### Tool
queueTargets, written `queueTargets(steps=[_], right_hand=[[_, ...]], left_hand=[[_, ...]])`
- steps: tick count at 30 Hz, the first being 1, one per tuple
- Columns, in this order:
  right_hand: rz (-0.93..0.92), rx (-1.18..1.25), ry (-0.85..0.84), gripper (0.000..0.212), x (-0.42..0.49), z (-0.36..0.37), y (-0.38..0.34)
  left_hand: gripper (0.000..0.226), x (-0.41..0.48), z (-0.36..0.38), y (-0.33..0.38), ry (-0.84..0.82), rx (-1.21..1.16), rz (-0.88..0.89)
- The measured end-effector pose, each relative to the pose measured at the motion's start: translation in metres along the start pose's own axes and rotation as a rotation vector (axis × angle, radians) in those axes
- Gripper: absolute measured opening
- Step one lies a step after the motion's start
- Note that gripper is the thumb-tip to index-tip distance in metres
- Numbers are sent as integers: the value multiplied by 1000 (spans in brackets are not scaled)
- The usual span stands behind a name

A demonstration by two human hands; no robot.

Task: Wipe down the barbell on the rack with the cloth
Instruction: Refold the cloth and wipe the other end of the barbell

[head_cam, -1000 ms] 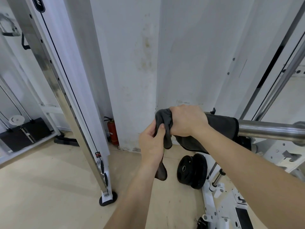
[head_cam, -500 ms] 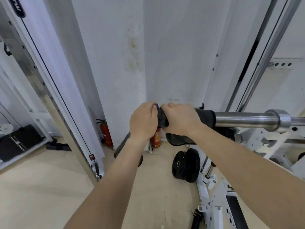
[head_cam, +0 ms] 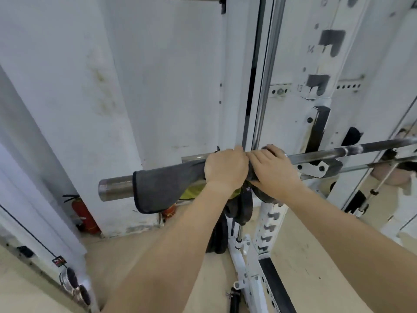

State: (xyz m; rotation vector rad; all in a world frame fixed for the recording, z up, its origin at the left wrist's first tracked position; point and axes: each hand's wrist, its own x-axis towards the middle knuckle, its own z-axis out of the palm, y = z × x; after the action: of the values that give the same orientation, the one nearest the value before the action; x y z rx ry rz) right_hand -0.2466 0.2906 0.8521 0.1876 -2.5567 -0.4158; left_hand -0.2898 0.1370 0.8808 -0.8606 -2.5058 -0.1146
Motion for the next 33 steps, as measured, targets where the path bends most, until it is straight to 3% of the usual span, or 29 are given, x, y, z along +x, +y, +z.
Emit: queueTargets(steps=[5,9,11,14,18,20,24,27,30,33], right_hand=[[-87,22,264,31,-30,-2,23],[100,-12,291,20,-24,-18,32],[233,52,189,28,-17,-20,32],[232,155,52,43,-11,-11,11],[190,347,117,42,6,-11,-41],[189,486,156,49,10,-13,-72],[185,534,114,74,-5,-9,-108],[133,514,38,87,-20,-9,-105],[155,604,21,77,-30,-17,-107],[293,720,168,47,-29,-29,-110]], left_hand=[[15,8,7,17,45,-1,-8],[13,23,8,29,47,-156,-103],[17,31,6,34,20,-227,-125],[28,26,8,22,-45,-128,-84],[58,-5,17,-36,-27,123,-64],[52,-27,16,-59,4,173,-49],[37,-65,2,-74,125,-100,-37],[34,-71,-22,-76,89,-372,-142],[34,-61,-34,-81,1,-204,-226],[52,-53,-41,-78,-229,-101,-221]])
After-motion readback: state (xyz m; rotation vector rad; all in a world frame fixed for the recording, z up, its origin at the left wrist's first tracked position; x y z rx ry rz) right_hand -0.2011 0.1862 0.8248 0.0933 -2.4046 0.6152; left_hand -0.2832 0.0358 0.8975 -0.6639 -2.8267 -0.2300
